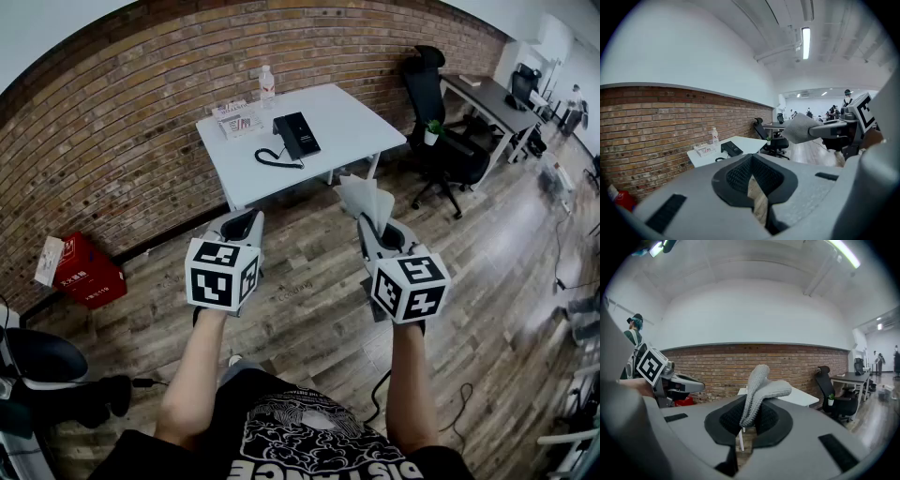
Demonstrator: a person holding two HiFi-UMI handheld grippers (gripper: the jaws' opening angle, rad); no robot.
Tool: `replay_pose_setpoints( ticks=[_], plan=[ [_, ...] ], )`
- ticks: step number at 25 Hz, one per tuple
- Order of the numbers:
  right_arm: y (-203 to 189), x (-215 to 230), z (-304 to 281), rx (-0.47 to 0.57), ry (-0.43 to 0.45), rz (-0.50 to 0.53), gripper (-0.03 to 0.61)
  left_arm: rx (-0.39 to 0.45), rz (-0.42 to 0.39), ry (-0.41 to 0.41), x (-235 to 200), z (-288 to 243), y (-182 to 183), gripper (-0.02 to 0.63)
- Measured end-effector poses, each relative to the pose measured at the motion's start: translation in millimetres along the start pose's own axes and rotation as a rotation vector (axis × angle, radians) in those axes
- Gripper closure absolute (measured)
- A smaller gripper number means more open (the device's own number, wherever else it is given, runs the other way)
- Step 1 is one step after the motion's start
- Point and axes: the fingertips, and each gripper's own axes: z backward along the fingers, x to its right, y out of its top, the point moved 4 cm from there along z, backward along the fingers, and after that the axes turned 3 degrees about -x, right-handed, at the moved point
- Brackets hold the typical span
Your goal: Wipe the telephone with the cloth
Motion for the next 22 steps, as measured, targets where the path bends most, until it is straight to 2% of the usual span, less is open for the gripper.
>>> replay_pose_setpoints(
  ticks=[11, 22],
  plan=[
    [-10.6, 22.4, -31.6, -0.037, -0.014, -0.012, 0.568, -0.023, 0.010, -0.032, -12.2, -50.4, 1.7, 0.607],
    [7.4, 47.5, -146.8, -0.111, -0.038, -0.016, 0.568, -0.058, 0.021, -0.085, -90.2, -151.0, 22.0, 0.607]
  ],
)
